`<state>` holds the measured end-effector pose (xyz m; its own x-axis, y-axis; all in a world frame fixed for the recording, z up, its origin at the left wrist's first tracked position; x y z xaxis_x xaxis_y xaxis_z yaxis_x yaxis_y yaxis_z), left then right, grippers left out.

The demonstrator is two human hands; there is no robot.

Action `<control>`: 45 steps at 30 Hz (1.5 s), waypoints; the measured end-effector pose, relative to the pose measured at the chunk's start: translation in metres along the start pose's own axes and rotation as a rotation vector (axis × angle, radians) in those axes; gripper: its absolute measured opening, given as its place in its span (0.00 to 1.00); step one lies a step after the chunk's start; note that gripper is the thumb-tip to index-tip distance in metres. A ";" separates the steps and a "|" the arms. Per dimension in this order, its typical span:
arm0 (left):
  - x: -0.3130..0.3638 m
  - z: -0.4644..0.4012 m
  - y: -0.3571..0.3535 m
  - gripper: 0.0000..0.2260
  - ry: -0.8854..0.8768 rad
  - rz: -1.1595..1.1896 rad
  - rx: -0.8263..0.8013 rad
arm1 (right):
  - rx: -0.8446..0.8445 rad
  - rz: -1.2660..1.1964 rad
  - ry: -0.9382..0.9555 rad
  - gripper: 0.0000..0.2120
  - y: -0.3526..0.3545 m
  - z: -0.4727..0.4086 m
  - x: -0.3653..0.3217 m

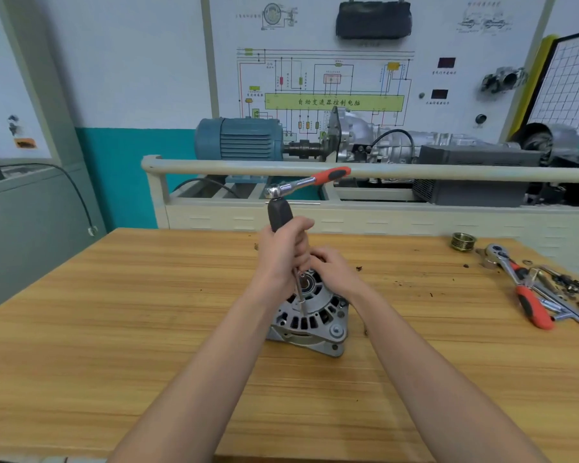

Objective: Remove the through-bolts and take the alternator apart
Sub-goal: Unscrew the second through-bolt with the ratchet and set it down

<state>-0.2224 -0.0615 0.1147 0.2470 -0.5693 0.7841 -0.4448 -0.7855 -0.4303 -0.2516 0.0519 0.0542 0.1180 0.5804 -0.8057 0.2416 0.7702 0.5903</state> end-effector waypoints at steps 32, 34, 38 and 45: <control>-0.024 0.013 -0.046 0.18 -0.188 -0.057 -0.203 | 0.196 -0.419 -0.147 0.21 0.012 0.014 0.020; -0.023 0.015 -0.041 0.18 -0.196 -0.136 -0.208 | 0.239 -0.555 -0.140 0.19 0.009 0.018 0.021; -0.020 0.019 -0.029 0.18 -0.188 -0.161 -0.196 | 0.323 -0.636 -0.086 0.13 -0.001 0.032 0.017; -0.010 0.018 -0.005 0.19 -0.154 0.064 -0.097 | 0.480 -0.492 -0.240 0.04 0.013 0.030 0.027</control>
<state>-0.2072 -0.0562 0.1010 0.3413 -0.6534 0.6757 -0.5425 -0.7240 -0.4261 -0.2169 0.0697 0.0390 0.0819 0.0802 -0.9934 0.7108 0.6940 0.1147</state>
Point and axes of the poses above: each hand's wrist, its own z-axis away from the middle knuckle, its own y-axis out of the back of the hand, x = y × z, the point moved 7 cm from there along -z, towards the middle knuckle, and after that the axes turned 14 degrees about -y, right-handed, at the moved point
